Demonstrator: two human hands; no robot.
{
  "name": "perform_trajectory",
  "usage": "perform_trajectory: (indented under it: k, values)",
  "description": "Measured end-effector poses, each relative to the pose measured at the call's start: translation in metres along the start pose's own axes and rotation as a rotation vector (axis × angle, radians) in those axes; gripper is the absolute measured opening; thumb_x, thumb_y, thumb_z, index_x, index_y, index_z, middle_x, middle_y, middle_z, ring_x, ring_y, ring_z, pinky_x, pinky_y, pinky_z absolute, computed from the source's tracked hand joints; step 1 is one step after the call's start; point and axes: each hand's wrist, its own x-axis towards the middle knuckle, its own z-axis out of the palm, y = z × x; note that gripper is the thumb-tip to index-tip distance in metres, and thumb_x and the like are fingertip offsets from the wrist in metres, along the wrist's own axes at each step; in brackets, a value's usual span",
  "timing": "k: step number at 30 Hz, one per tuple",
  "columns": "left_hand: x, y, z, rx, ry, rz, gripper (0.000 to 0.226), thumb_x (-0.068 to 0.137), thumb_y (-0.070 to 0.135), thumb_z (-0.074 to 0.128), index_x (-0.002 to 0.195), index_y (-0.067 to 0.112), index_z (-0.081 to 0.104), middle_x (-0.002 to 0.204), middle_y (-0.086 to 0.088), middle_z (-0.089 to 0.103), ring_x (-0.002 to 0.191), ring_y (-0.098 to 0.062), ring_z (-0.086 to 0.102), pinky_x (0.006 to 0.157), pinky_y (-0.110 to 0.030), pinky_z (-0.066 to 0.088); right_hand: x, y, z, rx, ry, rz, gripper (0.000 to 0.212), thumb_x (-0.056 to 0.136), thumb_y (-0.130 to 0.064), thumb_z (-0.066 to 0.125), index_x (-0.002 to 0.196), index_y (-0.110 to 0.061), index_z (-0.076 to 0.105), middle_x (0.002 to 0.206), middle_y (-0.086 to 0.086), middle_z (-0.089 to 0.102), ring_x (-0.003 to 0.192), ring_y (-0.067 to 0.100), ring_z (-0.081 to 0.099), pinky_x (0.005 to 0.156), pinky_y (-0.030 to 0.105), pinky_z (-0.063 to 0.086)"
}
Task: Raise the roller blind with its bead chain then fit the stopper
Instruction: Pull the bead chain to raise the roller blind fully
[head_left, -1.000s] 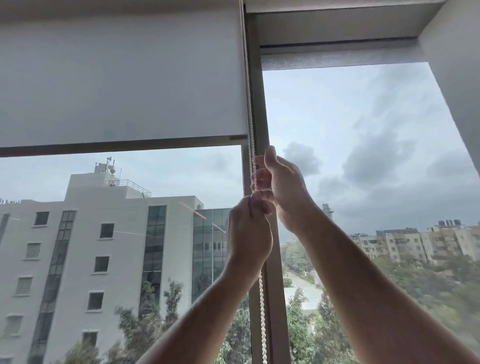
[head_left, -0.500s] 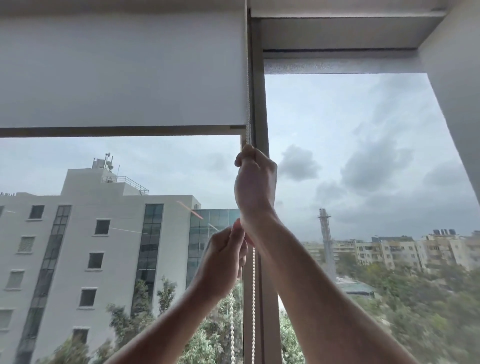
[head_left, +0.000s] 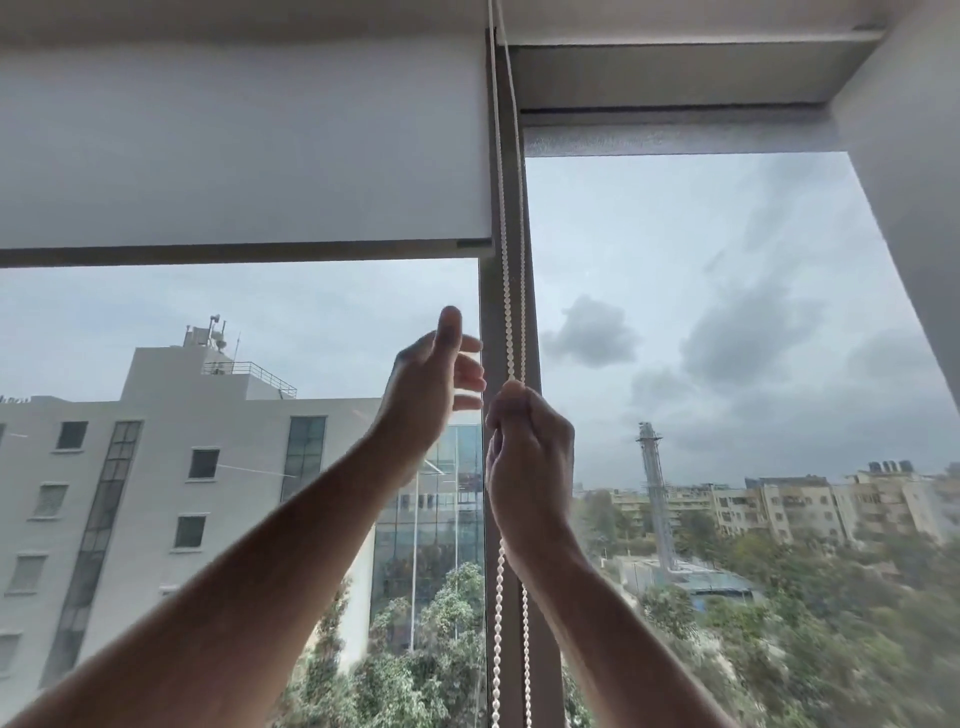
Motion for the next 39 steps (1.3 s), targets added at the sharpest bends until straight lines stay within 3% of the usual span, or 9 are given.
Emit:
perform_trajectory:
  k: [4, 9, 14, 17, 21, 24, 29, 33, 39]
  values:
    - [0.026, 0.036, 0.027, -0.149, -0.021, -0.116, 0.047, 0.104, 0.047, 0.035, 0.11, 0.008, 0.06, 0.095, -0.017, 0.067, 0.079, -0.025, 0.069, 0.054, -0.023, 0.058, -0.022, 0.014, -0.004, 0.031, -0.045, 0.057, 0.043, 0.104, -0.019, 0.043, 0.061, -0.019, 0.048, 0.051, -0.009, 0.036, 0.054, 0.017, 0.029, 0.052, 0.036, 0.023]
    - [0.039, 0.048, 0.059, -0.283, 0.18, -0.201, 0.041, 0.103, 0.027, 0.04, 0.069, 0.012, 0.056, 0.049, 0.003, 0.043, 0.046, -0.017, 0.035, 0.043, -0.022, 0.025, -0.031, 0.021, -0.015, 0.109, -0.102, 0.102, 0.045, 0.106, -0.015, 0.042, 0.062, -0.017, 0.048, 0.049, 0.0, 0.032, 0.043, 0.013, 0.025, 0.043, 0.028, 0.018]
    - [0.03, 0.05, 0.057, -0.039, 0.306, 0.005, 0.043, 0.098, 0.023, 0.037, 0.057, 0.02, 0.051, 0.052, 0.004, 0.05, 0.057, -0.025, 0.049, 0.057, -0.038, 0.04, -0.004, 0.022, -0.036, 0.222, -0.193, 0.347, 0.049, 0.104, -0.045, 0.037, 0.076, -0.023, 0.071, 0.048, -0.002, 0.048, 0.04, 0.011, 0.044, 0.038, 0.023, 0.041]
    - [0.02, 0.048, 0.054, 0.06, 0.291, 0.074, 0.044, 0.097, 0.021, 0.036, 0.056, 0.019, 0.051, 0.052, 0.004, 0.051, 0.062, -0.027, 0.054, 0.063, -0.046, 0.051, 0.022, 0.023, -0.045, 0.173, -0.195, 0.423, 0.052, 0.099, -0.058, 0.032, 0.108, -0.022, 0.069, 0.067, 0.001, 0.073, 0.062, 0.014, 0.071, 0.06, 0.037, 0.06]
    - [-0.01, 0.032, 0.056, 0.102, 0.248, 0.065, 0.044, 0.101, 0.022, 0.038, 0.06, 0.018, 0.053, 0.049, 0.005, 0.057, 0.056, -0.023, 0.06, 0.061, -0.042, 0.053, 0.049, 0.01, -0.037, 0.199, -0.256, 0.407, 0.053, 0.096, -0.064, 0.036, 0.106, -0.028, 0.074, 0.082, -0.006, 0.078, 0.073, 0.008, 0.073, 0.055, 0.028, 0.056]
    - [-0.028, 0.015, 0.055, 0.067, 0.224, 0.062, 0.041, 0.102, 0.018, 0.039, 0.066, 0.015, 0.06, 0.065, -0.008, 0.065, 0.062, -0.028, 0.062, 0.056, -0.04, 0.052, 0.066, -0.006, -0.021, 0.239, -0.256, 0.379, 0.05, 0.099, -0.059, 0.04, 0.095, -0.027, 0.077, 0.08, -0.007, 0.078, 0.07, 0.006, 0.073, 0.057, 0.024, 0.055]
    - [-0.056, -0.007, 0.053, 0.076, 0.198, 0.093, 0.044, 0.102, 0.015, 0.041, 0.058, 0.019, 0.049, 0.044, 0.01, 0.044, 0.047, -0.008, 0.035, 0.049, -0.028, 0.027, 0.096, -0.037, 0.002, 0.378, -0.318, 0.405, 0.028, 0.105, -0.03, 0.046, 0.107, -0.01, 0.067, 0.072, 0.003, 0.074, 0.059, 0.014, 0.069, 0.054, 0.031, 0.057]
    - [-0.067, -0.015, 0.05, 0.071, 0.211, 0.098, 0.044, 0.104, 0.02, 0.04, 0.06, 0.02, 0.048, 0.044, 0.01, 0.04, 0.05, -0.015, 0.036, 0.052, -0.031, 0.03, 0.108, -0.055, 0.023, 0.42, -0.199, 0.485, 0.031, 0.102, -0.011, 0.038, 0.093, -0.006, 0.067, 0.045, -0.007, 0.043, 0.033, 0.006, 0.029, 0.032, 0.018, 0.021]
    - [-0.067, -0.025, 0.039, 0.034, 0.146, 0.086, 0.042, 0.096, 0.032, 0.041, 0.057, 0.019, 0.048, 0.044, 0.008, 0.037, 0.044, -0.01, 0.031, 0.048, -0.029, 0.025, 0.093, -0.042, 0.027, 0.446, -0.075, 0.341, 0.041, 0.09, 0.004, 0.026, 0.07, -0.015, 0.057, 0.042, -0.009, 0.028, 0.035, 0.008, 0.019, 0.035, 0.018, 0.017]
